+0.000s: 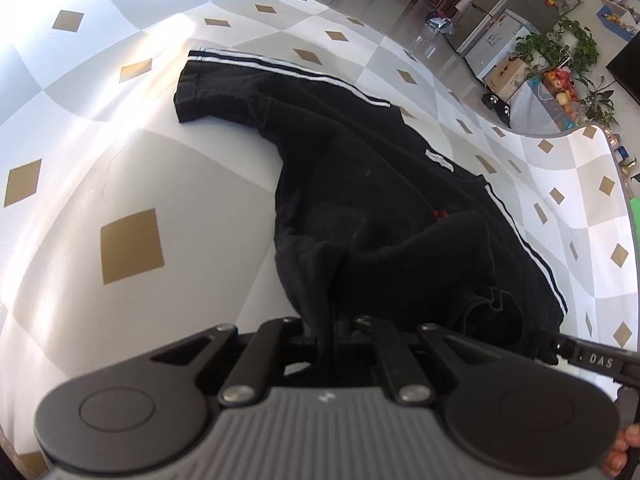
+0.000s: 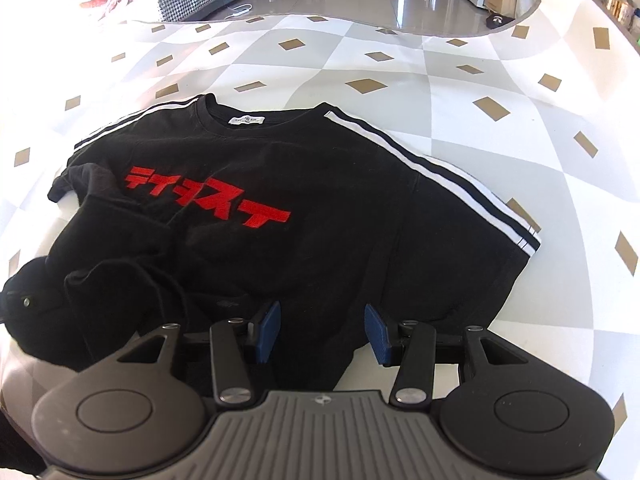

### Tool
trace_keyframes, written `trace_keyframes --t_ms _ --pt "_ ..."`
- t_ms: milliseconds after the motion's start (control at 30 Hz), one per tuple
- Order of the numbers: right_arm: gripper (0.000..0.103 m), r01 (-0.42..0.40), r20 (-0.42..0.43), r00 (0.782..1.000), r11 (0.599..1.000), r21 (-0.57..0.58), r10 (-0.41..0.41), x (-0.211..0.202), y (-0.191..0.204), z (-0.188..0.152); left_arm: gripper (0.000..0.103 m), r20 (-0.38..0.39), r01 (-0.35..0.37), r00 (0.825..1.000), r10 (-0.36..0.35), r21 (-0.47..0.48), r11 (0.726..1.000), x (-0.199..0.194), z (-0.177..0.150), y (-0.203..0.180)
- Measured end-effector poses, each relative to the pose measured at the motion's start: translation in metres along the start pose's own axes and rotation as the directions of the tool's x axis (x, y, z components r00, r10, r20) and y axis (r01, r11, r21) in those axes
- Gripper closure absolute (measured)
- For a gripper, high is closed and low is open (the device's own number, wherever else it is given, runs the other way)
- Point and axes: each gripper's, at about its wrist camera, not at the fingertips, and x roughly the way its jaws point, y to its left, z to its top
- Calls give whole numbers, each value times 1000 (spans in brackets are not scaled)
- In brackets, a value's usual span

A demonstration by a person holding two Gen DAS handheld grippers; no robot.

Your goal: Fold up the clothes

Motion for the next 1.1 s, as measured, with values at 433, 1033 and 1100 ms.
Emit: trace_keyframes --t_ms 433,1033,1100 --pt "58 -74 -69 995 995 -60 70 19 -7 18 90 -26 -54 998 55 27 998 -39 -11 7" --pt "53 -20 -71 997 990 139 30 31 -87 44 54 16 -53 999 51 187 981 -32 39 -39" --pt "53 -24 -90 995 980 200 42 38 -95 44 53 9 -64 998 64 206 976 -20 41 -42"
